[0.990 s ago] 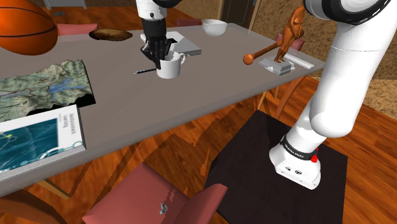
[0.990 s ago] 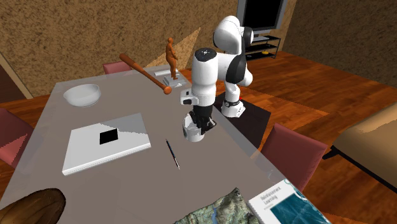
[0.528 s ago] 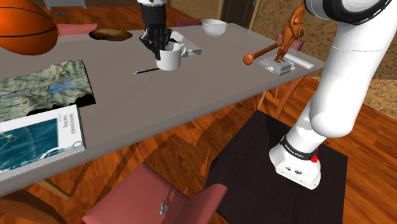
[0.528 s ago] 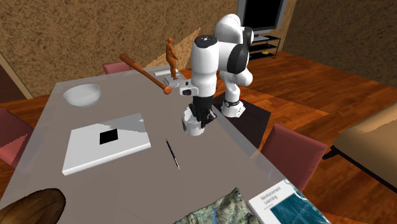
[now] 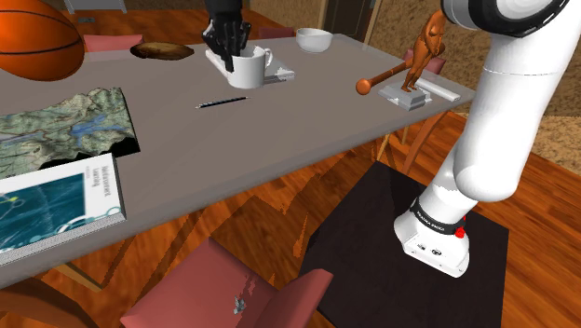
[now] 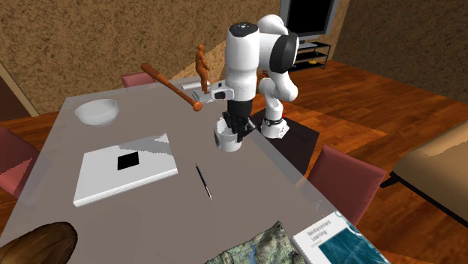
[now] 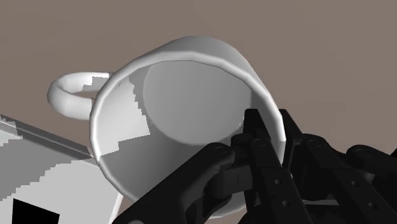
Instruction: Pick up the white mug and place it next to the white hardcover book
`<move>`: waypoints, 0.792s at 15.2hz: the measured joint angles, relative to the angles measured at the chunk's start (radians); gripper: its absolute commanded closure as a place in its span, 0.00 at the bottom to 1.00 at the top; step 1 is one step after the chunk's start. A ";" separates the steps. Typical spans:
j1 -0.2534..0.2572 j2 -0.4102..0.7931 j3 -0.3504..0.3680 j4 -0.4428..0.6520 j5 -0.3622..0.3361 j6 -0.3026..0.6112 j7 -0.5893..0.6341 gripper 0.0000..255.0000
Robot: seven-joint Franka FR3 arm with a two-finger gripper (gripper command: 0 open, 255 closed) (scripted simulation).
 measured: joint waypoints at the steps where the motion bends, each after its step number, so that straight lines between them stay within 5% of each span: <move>1: 0.001 0.002 0.000 0.019 -0.001 -0.016 -0.002 1.00; 6: 0.018 0.023 0.005 0.103 -0.009 -0.081 0.010 1.00; 12: 0.091 0.002 0.044 0.081 -0.007 -0.087 0.121 1.00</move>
